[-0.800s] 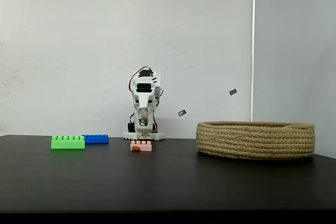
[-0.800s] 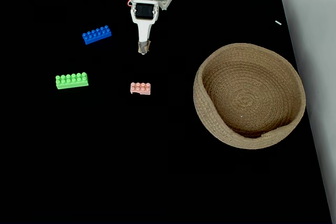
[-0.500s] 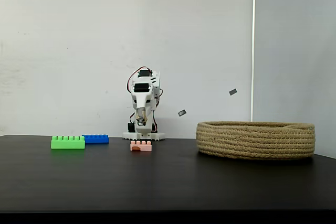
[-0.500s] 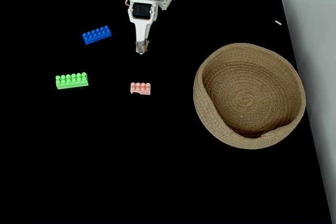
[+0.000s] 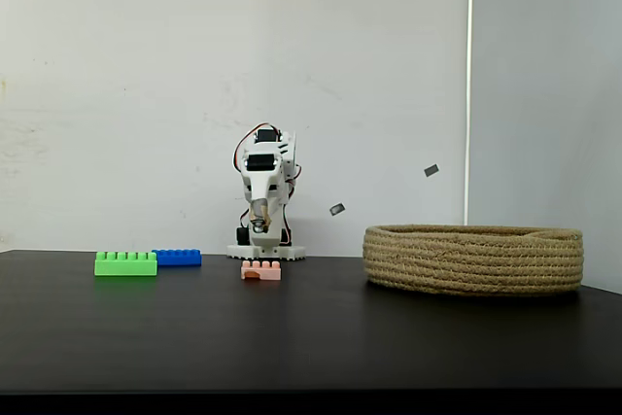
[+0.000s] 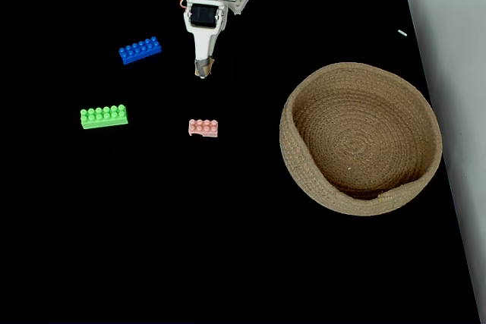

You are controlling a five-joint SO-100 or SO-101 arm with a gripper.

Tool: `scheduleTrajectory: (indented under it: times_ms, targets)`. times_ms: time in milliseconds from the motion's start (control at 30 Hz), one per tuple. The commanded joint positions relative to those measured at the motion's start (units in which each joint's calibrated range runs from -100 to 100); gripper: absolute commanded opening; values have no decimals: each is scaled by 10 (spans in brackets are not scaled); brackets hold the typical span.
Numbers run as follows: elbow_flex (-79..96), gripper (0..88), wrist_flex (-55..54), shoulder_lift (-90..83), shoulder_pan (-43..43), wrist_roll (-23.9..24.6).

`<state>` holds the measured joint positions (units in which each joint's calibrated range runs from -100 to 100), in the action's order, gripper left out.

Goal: Place the lego blocks in the tray

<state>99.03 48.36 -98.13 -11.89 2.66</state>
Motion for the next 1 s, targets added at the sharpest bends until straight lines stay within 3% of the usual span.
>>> scheduleTrajectory:
  times_ms: [0, 967]
  targets:
    - [5, 2, -3, -6, -3, 3]
    - [0, 2, -4, -6, -2, 2]
